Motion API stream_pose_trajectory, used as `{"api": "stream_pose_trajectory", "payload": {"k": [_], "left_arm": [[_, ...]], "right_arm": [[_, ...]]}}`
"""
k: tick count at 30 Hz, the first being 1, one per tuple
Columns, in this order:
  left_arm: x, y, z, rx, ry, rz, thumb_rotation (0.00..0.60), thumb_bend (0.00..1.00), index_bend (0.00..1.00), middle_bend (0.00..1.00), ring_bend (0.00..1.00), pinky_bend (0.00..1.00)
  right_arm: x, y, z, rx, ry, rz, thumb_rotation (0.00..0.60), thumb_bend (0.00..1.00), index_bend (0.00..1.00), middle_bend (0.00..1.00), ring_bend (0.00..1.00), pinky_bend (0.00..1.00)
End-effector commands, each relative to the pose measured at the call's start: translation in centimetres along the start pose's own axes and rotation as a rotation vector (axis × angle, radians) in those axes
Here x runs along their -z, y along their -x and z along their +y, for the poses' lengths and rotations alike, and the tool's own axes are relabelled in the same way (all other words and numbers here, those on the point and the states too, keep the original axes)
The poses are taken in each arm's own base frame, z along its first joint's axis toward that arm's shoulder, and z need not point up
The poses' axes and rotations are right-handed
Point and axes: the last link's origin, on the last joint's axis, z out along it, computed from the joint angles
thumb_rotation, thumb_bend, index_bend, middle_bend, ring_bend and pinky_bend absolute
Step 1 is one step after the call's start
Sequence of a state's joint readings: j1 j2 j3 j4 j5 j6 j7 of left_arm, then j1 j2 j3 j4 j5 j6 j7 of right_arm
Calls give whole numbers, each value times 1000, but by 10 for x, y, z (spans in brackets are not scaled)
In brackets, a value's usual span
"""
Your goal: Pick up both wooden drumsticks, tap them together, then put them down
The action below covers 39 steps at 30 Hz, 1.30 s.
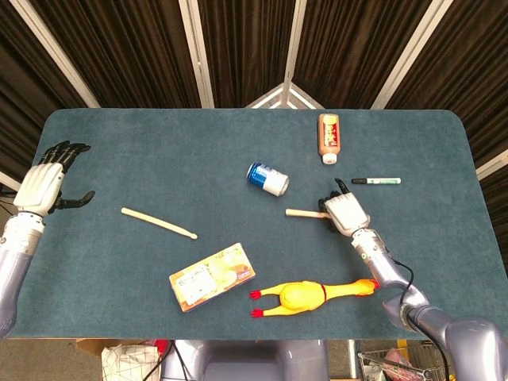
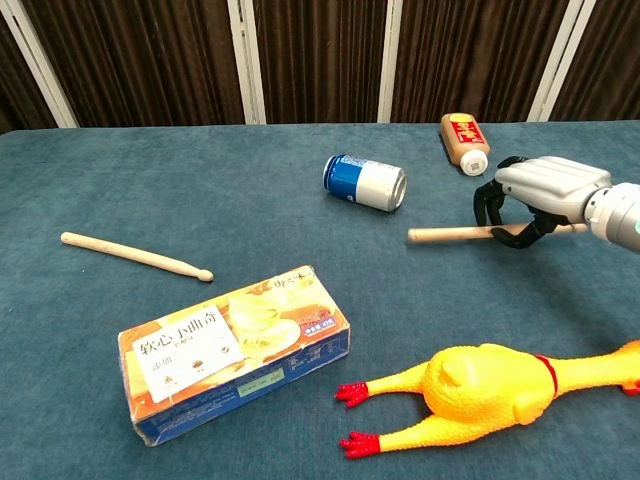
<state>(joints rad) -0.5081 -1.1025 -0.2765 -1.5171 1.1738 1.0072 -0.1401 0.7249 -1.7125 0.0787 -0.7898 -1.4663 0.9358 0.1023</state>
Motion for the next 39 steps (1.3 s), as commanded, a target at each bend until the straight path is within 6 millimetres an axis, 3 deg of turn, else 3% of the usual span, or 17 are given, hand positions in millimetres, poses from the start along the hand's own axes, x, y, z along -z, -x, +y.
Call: {"api": "stream_pose_trajectory", "payload": {"k": [1, 6, 12, 18, 24, 30, 39], "left_arm": [[0, 2, 2, 2, 0, -7, 600, 388, 156, 95, 0, 0], [0, 5, 7, -12, 6, -17, 600, 388, 156, 92, 0, 0], [7, 1, 18, -1, 43, 6, 600, 379, 131, 37, 0, 0], [58, 0, 22, -51, 123, 33, 600, 304, 94, 3, 0, 0], [121, 14, -4, -251, 61, 78, 600, 304, 85, 0, 0, 0], [151, 23, -21, -313, -21, 118, 600, 302, 85, 0, 0, 0], [184, 27, -41, -350, -152, 83, 600, 302, 85, 0, 0, 0]], "right_arm": [[4, -2, 4, 20, 8, -33, 600, 508, 371, 374, 262, 15], [9, -7, 2, 42, 7, -60, 600, 507, 217, 247, 212, 11], [15, -36, -1, 3, 41, 32, 600, 376, 88, 140, 119, 10], [36, -75, 14, -133, 163, 149, 600, 267, 25, 95, 96, 11], [97, -78, 33, -249, 256, 201, 600, 240, 20, 75, 90, 10], [161, -69, 45, -244, 276, 248, 600, 240, 19, 74, 89, 1], [216, -59, 61, -89, 298, 278, 600, 240, 19, 74, 88, 0]]}}
